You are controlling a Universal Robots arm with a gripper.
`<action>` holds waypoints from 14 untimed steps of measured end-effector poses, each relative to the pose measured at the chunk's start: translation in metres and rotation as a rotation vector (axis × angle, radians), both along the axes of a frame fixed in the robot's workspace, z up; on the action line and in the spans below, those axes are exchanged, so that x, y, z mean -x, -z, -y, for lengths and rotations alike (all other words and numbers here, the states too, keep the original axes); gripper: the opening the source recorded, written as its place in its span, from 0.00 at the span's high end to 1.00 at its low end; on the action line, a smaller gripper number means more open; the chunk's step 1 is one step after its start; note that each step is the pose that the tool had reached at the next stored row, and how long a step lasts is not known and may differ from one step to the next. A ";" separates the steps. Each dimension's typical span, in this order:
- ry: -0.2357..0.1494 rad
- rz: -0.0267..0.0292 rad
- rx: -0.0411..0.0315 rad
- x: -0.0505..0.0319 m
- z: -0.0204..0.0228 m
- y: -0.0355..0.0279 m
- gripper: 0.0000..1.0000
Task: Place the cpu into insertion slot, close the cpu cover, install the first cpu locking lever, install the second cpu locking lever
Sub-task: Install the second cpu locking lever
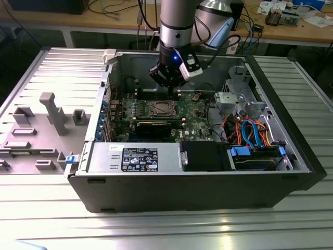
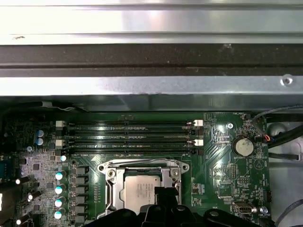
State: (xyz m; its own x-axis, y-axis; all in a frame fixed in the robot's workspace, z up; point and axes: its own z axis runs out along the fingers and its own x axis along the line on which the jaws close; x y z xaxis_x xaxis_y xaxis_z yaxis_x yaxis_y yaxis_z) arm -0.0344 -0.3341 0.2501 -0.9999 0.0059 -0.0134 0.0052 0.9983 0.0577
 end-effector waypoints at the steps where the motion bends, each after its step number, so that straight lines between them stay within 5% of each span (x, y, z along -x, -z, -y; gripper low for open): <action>1: 0.000 0.0000 -0.0078 0.0000 0.0016 0.0001 0.89; 3: 0.000 0.0000 -0.0168 0.0000 0.0055 0.0003 0.89; 10: 0.000 -0.0001 -0.0167 0.0001 0.0226 0.0003 0.89; 14: 0.000 0.0000 -0.0165 0.0010 0.0265 0.0004 0.89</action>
